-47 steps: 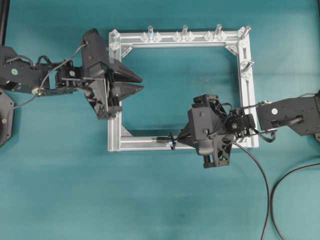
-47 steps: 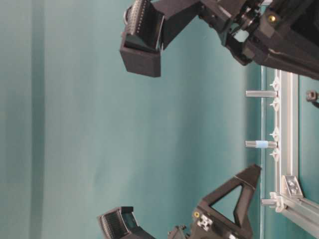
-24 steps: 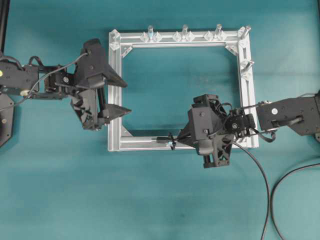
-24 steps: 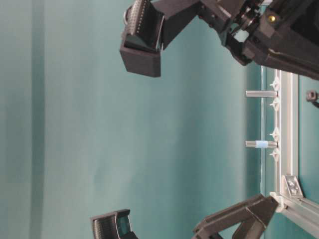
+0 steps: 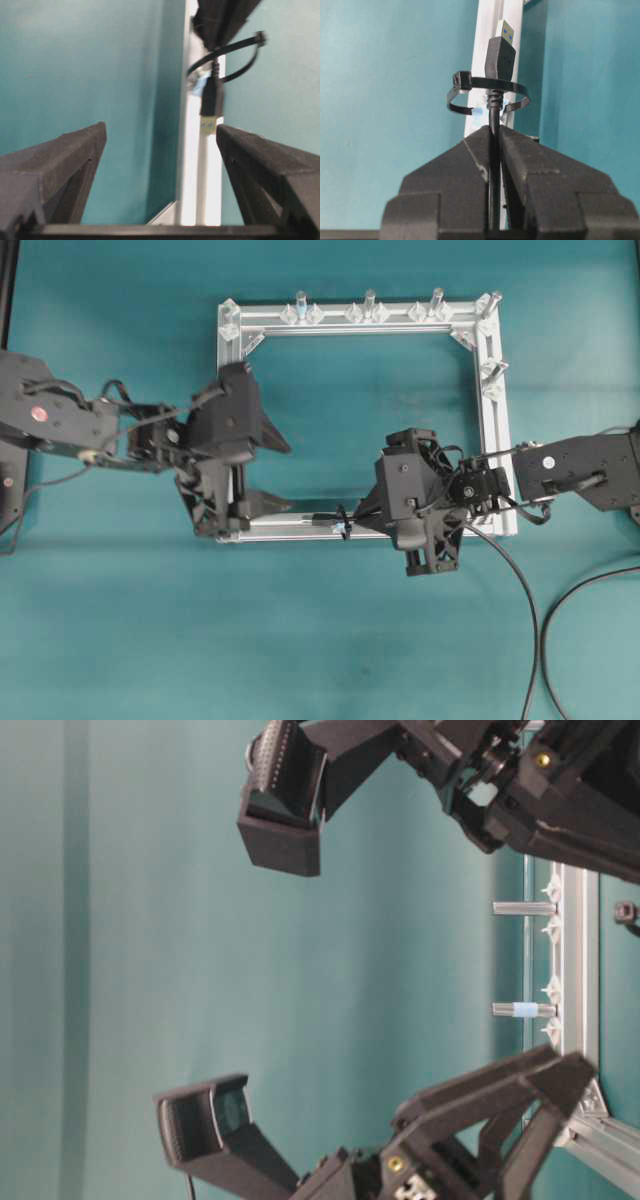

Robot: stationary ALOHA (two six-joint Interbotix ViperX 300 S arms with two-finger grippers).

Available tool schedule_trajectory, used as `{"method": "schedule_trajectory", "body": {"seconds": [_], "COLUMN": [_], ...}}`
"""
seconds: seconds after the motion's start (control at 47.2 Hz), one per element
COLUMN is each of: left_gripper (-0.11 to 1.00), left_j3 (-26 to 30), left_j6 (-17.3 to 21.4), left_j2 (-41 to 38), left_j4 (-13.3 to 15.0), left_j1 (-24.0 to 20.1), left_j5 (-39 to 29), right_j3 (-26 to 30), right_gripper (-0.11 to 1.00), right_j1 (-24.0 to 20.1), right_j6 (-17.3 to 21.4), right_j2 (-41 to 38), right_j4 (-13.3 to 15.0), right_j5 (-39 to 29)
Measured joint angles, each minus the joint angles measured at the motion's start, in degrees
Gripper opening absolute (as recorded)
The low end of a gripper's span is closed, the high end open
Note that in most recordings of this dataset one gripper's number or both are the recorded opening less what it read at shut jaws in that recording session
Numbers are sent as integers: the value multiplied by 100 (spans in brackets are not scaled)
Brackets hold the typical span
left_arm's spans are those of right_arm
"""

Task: Insert the wire through the string loop located in the center.
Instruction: 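Move the left gripper to the plug emerging from the loop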

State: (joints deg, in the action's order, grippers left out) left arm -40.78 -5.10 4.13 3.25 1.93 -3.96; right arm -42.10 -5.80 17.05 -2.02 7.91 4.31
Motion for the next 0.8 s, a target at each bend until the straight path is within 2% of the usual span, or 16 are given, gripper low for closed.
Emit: {"method": "schedule_trajectory", "body": {"seconds": [0.296, 0.804], "left_gripper": [89, 89], "left_j3": [475, 633], "left_j6": [0, -18], "left_j2": [-316, -334], "left_j4": [0, 9], "left_j1": [325, 686], "left_j5": [-299, -527], "right_j3": [18, 26], "right_gripper": [7, 7], "right_j1": [0, 0], "right_j6": [0, 0], "right_j2": [0, 0], "right_j4": [0, 0], "right_j5": [0, 9]}}
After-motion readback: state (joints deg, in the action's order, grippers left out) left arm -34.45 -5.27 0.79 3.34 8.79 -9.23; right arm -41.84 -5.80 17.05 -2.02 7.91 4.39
